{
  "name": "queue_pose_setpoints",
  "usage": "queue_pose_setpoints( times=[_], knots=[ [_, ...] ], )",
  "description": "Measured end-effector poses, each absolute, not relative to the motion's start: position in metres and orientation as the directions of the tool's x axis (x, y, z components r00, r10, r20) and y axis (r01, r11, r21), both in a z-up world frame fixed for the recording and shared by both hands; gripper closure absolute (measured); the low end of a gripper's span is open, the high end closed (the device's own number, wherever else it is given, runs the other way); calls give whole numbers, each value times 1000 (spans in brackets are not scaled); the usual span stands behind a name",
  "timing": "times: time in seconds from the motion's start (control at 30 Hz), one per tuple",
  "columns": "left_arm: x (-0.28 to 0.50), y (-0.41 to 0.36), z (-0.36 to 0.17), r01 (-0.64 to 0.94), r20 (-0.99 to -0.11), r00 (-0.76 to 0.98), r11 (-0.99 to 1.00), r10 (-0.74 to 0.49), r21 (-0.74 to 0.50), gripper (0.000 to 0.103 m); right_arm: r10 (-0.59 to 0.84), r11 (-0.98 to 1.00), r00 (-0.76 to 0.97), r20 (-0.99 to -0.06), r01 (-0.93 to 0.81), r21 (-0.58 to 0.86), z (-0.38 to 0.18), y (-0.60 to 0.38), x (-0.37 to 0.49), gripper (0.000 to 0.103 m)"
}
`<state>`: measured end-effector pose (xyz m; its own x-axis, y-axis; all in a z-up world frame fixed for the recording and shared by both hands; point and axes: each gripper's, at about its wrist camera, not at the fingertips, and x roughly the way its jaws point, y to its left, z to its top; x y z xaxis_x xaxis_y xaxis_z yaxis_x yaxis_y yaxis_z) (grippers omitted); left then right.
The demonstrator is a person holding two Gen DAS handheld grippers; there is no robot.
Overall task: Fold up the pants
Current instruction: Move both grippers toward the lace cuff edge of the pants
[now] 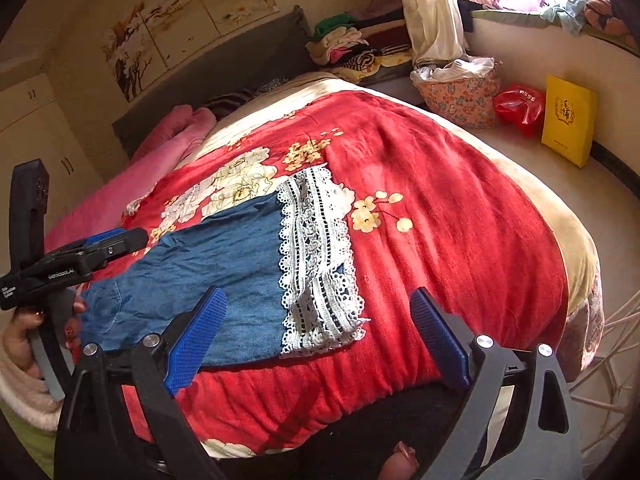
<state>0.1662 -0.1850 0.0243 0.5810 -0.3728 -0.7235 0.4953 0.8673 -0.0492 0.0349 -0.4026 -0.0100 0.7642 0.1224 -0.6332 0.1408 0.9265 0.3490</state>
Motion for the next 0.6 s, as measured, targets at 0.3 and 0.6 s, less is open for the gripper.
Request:
queue_pose_setpoints(
  times=[0.3, 0.6],
  knots=[
    [191, -207, 12, 525, -753, 542, 850, -372, -42, 10, 173, 911, 735, -655, 134, 391, -30, -397, 41, 10],
    [218, -228, 1, 581, -774, 505, 813, -382, -22, 10, 236, 858, 714, -659, 165, 486, -50, -402, 45, 10]
  ],
)
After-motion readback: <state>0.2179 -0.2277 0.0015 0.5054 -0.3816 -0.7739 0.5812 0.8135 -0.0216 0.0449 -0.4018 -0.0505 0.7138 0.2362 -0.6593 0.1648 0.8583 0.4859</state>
